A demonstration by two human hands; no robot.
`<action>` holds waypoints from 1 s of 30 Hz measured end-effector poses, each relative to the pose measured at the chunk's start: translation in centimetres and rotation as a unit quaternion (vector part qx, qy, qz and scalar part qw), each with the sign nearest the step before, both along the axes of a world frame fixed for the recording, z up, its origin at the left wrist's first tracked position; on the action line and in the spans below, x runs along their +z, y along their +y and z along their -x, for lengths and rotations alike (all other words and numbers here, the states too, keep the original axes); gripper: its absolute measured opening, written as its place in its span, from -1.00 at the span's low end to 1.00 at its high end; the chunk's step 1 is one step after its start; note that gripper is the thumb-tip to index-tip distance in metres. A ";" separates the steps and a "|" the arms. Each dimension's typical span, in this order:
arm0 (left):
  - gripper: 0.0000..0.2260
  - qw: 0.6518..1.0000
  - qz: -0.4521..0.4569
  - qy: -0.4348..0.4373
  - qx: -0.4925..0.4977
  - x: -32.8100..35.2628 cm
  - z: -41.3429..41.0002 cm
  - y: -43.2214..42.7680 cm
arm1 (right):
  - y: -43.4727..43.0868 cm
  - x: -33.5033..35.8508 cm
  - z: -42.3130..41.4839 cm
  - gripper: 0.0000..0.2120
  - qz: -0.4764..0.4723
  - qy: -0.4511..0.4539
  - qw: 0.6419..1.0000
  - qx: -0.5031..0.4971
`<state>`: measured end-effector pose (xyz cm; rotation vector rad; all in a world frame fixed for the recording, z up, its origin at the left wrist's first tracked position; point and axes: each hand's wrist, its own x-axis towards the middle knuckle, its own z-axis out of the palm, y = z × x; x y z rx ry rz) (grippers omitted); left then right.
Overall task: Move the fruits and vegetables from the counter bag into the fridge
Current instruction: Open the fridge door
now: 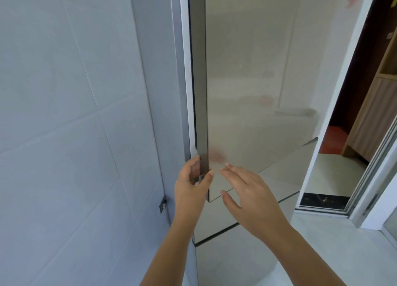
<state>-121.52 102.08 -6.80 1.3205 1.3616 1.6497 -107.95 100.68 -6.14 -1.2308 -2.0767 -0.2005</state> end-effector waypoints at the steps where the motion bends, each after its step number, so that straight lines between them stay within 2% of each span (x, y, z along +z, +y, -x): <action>1: -0.64 1.000 -0.005 0.010 -0.002 -0.1 -0.6 -0.8 | -0.7 0.0 -0.6 -0.56 0.002 0.000 1.000 -0.003; 13: -0.57 0.980 -0.086 0.172 -0.057 -0.9 -8.8 -10.3 | -9.9 -0.3 -9.5 -0.51 0.029 0.014 0.998 -0.061; 22: -0.64 0.953 -0.134 0.241 -0.126 -0.7 -14.7 -14.6 | -16.6 0.1 -15.7 -0.57 -0.019 0.012 0.991 -0.134; 26: -0.55 0.942 -0.148 0.275 -0.121 0.1 -16.4 -16.1 | -19.1 0.6 -17.7 -0.57 -0.038 0.018 0.987 -0.153; 30: -0.64 0.914 -0.220 0.339 -0.043 0.7 -16.8 -16.7 | -20.1 1.2 -18.6 -0.59 -0.053 0.027 0.989 -0.136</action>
